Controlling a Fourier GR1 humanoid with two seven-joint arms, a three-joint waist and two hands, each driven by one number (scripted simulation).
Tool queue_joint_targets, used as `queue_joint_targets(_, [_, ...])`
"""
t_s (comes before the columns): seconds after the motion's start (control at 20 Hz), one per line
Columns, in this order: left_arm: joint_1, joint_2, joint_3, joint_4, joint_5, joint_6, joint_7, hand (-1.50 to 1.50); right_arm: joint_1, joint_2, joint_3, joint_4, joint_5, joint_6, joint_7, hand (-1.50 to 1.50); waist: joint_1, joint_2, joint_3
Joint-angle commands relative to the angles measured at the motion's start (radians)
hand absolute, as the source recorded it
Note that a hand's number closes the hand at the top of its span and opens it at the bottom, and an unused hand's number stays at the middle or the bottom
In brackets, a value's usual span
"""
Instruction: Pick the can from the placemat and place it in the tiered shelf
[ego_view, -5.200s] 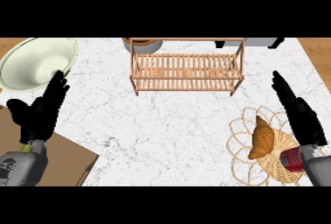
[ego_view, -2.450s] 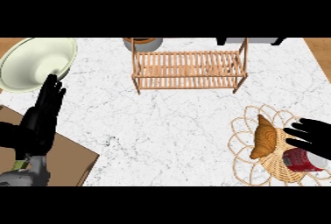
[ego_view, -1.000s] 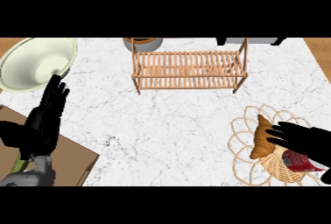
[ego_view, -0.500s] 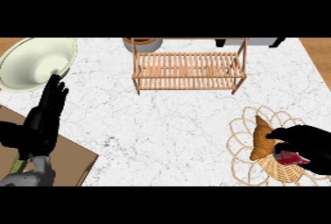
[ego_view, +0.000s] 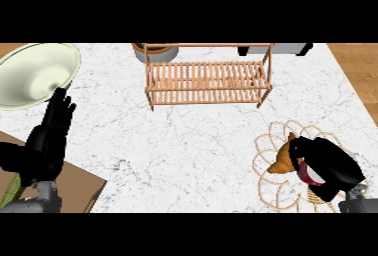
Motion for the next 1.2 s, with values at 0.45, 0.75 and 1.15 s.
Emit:
queue_joint_targets(0.45, [-0.032, -0.008, -0.021, 0.008, -0.001, -0.009, 0.018, 0.0, -0.022, 0.362, 0.267, -0.265, -0.227, -0.028, 0.8, 1.5, 0.036, 0.02, 0.039])
queue_joint_targets(0.75, [0.002, -0.006, -0.02, -0.007, 0.004, -0.018, 0.011, 0.0, -0.123, 0.365, 0.416, -0.474, -0.247, -0.24, 1.218, 1.5, 0.051, 0.013, 0.036])
queue_joint_targets(1.15, [-0.035, -0.004, -0.017, -0.004, 0.001, -0.02, 0.033, 0.0, -0.526, 0.365, 0.525, -0.563, -0.112, -0.082, 1.801, 1.5, 0.048, 0.026, 0.036])
